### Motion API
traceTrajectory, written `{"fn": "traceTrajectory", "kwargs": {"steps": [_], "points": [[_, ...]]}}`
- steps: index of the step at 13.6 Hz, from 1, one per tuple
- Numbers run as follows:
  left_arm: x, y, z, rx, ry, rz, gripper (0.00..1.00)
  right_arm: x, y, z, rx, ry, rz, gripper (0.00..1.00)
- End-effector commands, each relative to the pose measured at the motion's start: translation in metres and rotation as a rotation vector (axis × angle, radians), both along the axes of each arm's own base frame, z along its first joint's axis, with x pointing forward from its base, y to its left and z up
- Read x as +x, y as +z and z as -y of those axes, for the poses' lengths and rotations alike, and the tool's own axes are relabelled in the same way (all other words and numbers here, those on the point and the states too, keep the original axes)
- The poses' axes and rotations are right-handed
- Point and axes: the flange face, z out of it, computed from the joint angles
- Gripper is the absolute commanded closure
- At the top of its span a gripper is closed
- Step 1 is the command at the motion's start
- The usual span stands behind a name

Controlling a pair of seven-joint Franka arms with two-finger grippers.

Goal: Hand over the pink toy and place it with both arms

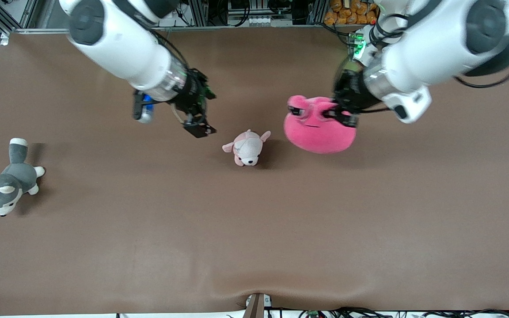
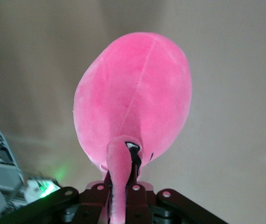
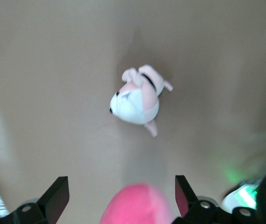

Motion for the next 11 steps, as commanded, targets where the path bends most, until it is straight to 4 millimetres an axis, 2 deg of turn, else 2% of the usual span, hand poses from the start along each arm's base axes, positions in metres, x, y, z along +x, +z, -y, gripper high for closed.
{"fn": "traceTrajectory", "kwargs": {"steps": [1,3,6,7,10,11], "points": [[-0.008,0.014,0.036,-0.041,0.065,0.000,1.00,-0.002,-0.010,-0.025,0.000,-0.090,-0.012,0.00],[-0.018,0.011,0.062,-0.054,0.102,-0.009,1.00,-0.004,-0.012,-0.026,-0.006,-0.090,-0.022,0.00],[-0.021,0.000,0.095,-0.093,0.170,-0.009,1.00,-0.011,-0.017,-0.023,-0.044,-0.066,-0.078,0.00],[-0.025,0.001,0.102,-0.100,0.167,-0.002,1.00,-0.010,-0.018,-0.022,-0.047,-0.067,-0.087,0.00],[-0.017,0.002,0.107,-0.146,0.245,0.013,1.00,-0.011,-0.015,-0.023,-0.040,-0.097,-0.094,0.00],[-0.017,0.003,0.110,-0.156,0.253,0.019,1.00,-0.011,-0.015,-0.023,-0.046,-0.094,-0.089,0.33]]}}
